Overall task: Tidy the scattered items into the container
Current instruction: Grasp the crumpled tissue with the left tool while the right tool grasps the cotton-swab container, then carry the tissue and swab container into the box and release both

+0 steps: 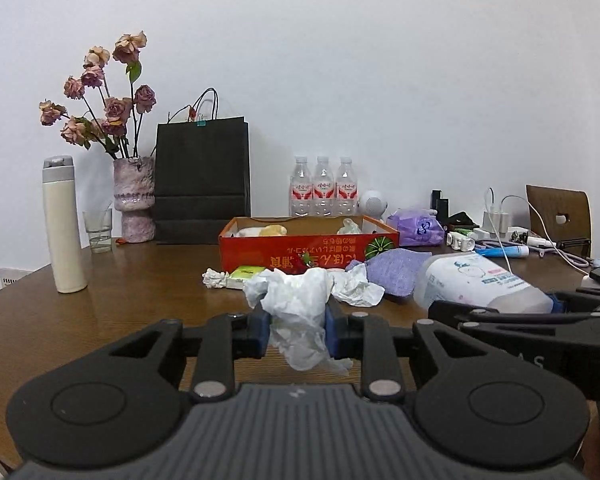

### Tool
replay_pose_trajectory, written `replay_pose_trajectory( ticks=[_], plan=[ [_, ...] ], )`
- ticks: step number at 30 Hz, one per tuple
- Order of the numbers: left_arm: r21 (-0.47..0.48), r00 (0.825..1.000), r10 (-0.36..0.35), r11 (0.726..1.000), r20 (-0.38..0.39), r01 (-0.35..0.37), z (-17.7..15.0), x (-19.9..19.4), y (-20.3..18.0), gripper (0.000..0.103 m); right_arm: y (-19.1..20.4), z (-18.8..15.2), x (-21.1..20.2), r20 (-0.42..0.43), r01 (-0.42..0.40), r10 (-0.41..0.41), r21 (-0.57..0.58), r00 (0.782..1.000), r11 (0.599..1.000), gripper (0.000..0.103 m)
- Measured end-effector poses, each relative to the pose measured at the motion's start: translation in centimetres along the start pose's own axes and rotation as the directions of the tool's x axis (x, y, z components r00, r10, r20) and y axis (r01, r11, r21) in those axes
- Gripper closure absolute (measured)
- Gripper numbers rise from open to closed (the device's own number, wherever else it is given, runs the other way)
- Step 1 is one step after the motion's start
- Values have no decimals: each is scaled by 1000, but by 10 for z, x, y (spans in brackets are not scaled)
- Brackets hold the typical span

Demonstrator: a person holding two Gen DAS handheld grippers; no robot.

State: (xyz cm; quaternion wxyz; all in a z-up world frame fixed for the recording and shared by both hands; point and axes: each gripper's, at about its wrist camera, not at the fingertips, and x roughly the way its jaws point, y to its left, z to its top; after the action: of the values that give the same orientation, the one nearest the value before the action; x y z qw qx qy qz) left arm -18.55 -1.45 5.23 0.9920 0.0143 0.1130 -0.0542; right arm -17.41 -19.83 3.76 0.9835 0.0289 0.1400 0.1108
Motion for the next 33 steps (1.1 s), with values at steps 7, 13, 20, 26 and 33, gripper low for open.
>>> replay_pose_trajectory(
  ticks=[7,13,20,26,33],
  plan=[
    [13,1000,-7,1000,21,6,1,-7,-4,76,2,0,-8,25,-3,3,11,1000,1000,38],
    [15,999,-25,1000,31,25,-1,-1,-4,76,-5,-3,4,-3,23,-23,17,1000,1000,38],
    [-19,1000,-12,1000,11,12,18,37,6,75,-15,14,34,-11,44,-44,4,999,999,38],
    [4,999,-31,1000,33,31,58,99,13,75,-28,52,91,9,46,-46,10,999,999,38],
    [-37,1000,0,999,8,1,117,213,32,75,-42,111,198,-28,24,-23,17,999,1000,38]
  ],
)
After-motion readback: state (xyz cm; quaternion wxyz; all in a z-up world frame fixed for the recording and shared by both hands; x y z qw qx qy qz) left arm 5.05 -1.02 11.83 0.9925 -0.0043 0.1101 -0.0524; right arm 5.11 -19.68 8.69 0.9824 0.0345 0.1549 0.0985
